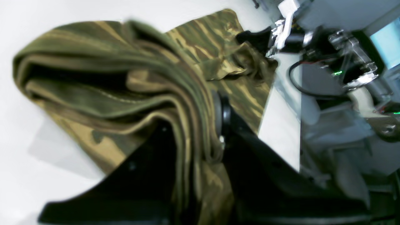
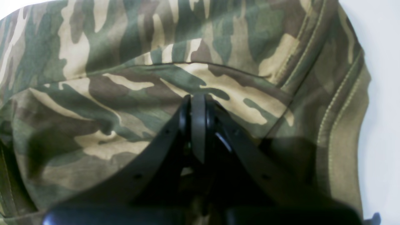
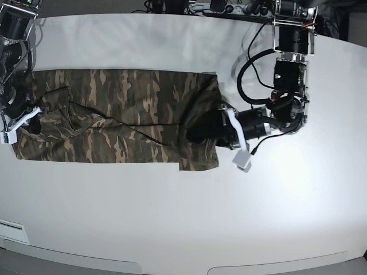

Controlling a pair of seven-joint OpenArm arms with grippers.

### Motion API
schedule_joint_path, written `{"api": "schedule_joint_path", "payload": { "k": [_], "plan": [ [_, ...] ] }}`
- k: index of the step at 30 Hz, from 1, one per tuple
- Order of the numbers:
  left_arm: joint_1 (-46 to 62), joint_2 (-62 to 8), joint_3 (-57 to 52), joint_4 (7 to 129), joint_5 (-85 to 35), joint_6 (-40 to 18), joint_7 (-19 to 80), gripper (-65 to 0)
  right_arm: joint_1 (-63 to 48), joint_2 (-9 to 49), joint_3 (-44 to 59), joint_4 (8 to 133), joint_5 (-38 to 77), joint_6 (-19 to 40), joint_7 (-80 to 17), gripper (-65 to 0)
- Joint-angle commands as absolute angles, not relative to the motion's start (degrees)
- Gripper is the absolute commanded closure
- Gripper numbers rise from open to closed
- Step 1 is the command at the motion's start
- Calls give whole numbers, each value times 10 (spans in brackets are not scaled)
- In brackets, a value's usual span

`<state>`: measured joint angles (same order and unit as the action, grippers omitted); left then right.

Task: Fold the T-shirt properly
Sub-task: 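Lift the strip end with the left gripper and fold it toward the right gripper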

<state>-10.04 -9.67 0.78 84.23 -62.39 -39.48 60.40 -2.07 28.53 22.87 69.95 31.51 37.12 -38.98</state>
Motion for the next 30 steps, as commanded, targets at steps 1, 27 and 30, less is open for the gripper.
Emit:
{"api": "schedule_joint_path", "payload": {
  "k": [1,27,30],
  "plan": [
    [-111,-91,15,850,-622,-400,580,0,-25,286,225,695,287,371,-442,0],
    [-111,19,60,850,-529,-375,528,-375,-25,286,225,695,324,386,-468,0],
    [-112,19,60,850,-534,-387,534,-373,-25,286,225,695,328,386,-468,0]
  ]
}}
